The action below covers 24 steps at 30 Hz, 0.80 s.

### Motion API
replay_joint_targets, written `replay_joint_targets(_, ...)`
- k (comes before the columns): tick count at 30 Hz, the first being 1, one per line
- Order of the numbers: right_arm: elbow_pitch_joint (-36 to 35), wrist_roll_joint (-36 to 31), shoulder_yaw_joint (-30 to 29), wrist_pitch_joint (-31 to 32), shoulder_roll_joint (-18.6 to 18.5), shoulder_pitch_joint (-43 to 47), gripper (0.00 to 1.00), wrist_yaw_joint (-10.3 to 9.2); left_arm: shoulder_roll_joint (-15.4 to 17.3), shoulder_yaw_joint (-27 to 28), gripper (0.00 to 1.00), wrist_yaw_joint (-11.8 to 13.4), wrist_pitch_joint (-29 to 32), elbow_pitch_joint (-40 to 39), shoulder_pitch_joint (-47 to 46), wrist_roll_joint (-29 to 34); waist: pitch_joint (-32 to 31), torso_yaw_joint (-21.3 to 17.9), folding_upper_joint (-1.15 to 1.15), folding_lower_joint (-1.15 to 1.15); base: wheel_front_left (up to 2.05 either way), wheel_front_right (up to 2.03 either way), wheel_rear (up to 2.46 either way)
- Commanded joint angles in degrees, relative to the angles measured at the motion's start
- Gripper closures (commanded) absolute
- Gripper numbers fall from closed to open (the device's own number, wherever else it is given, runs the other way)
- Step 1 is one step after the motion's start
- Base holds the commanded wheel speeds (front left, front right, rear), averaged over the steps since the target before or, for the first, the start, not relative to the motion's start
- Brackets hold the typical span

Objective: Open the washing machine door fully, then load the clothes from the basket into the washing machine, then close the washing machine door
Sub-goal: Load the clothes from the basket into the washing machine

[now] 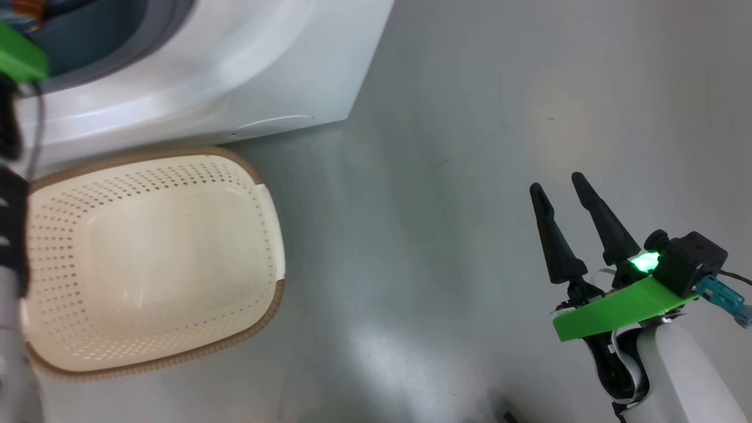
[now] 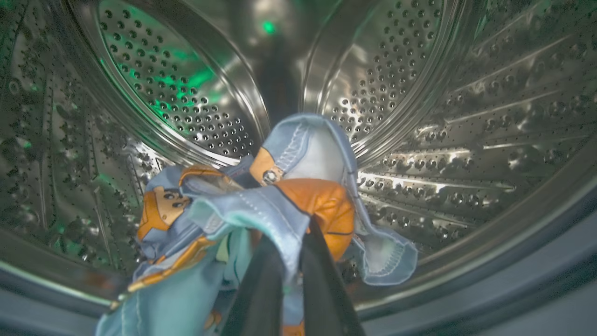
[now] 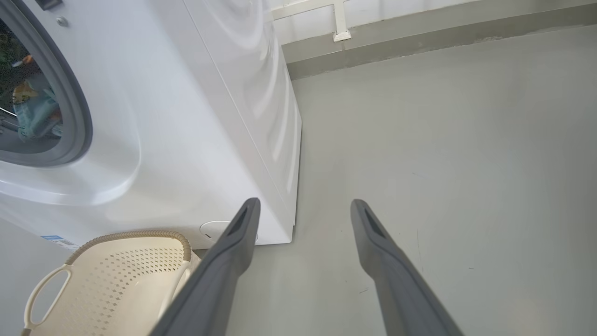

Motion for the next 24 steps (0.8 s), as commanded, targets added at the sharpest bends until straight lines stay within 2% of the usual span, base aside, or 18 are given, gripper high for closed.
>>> replay_joint_targets(1, -1.0, 0.7, 1.3, -0.7, 0.0, 0.2, 0.00, 0.17, 3.1, 0.8, 1.00, -0.1, -0.3, -0.8, -1.4, 0.8, 0.6, -0.9, 0.00, 0.00, 0.00, 0.00, 0.00)
replay_joint_targets(4, -1.0, 0.7, 1.4, -0.7, 0.3, 0.1, 0.00, 0.17, 3.7, 1.2, 0.99, 0.2, -0.3, 2.1, -3.3, 1.9, 1.0, -1.6, 0.00, 0.00, 0.00, 0.00, 0.00)
replay_joint_targets(5, -1.0, 0.8, 1.4, -0.7, 0.4, 0.1, 0.00, 0.17, 3.7, 1.1, 0.83, 0.3, -0.3, 3.6, -3.8, 2.2, 1.0, -1.8, 0.00, 0.00, 0.00, 0.00, 0.00)
replay_joint_targets(6, -1.0, 0.8, 1.3, -0.7, 0.5, 0.1, 0.00, 0.17, 3.9, 0.9, 0.62, 0.3, -0.3, 4.8, -4.2, 2.7, 1.1, -1.9, 0.00, 0.00, 0.00, 0.00, 0.00)
replay_joint_targets(7, -1.0, 0.8, 1.3, -0.7, 0.6, 0.2, 0.00, 0.17, 4.0, 0.9, 0.19, 0.3, -0.3, 5.6, -4.7, 2.9, 1.2, -2.1, 0.00, 0.00, 0.00, 0.00, 0.00)
replay_joint_targets(8, -1.0, 0.8, 1.1, -0.7, 0.6, 0.2, 0.00, 0.17, 4.2, 0.9, 0.00, 0.3, -0.3, 6.3, -5.1, 3.1, 1.3, -2.1, 0.00, 0.00, 0.00, 0.00, 0.00)
replay_joint_targets(24, -1.0, 0.6, 0.4, -0.7, 0.7, -0.3, 0.00, 0.17, 3.1, 0.6, 0.00, 0.0, -0.3, 8.9, -5.7, 4.1, 1.3, 0.0, 0.00, 0.00, 0.00, 0.00, 0.00)
